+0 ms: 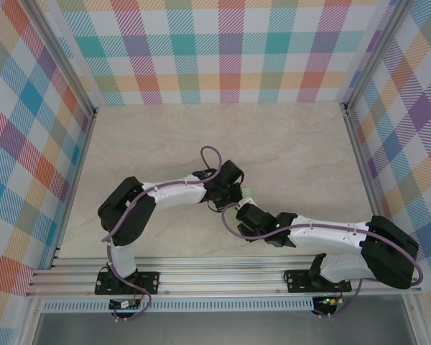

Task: Fold a paper plane with a square sheet of paper (pick it up from the middle)
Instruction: Fold the wing for the fifth time at the center of the table.

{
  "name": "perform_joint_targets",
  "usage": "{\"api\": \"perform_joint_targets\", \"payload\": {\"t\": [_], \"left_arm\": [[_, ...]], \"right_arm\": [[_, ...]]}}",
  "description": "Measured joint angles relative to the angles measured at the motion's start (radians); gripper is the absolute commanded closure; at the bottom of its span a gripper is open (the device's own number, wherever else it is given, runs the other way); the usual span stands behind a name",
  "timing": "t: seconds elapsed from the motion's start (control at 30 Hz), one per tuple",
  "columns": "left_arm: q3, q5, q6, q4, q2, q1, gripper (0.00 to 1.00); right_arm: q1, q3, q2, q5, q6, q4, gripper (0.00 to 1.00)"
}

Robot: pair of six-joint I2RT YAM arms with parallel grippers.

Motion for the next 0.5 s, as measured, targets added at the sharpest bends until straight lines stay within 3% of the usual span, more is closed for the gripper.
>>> {"api": "perform_joint_targets", "payload": {"t": [0.5], "left_arm": [[0.025,0.005,0.000,0.001,0.006,0.000,0.94]], "right_arm": [[0.014,0.005,0.031,0.034,0.011,-0.002,0.71]]}}
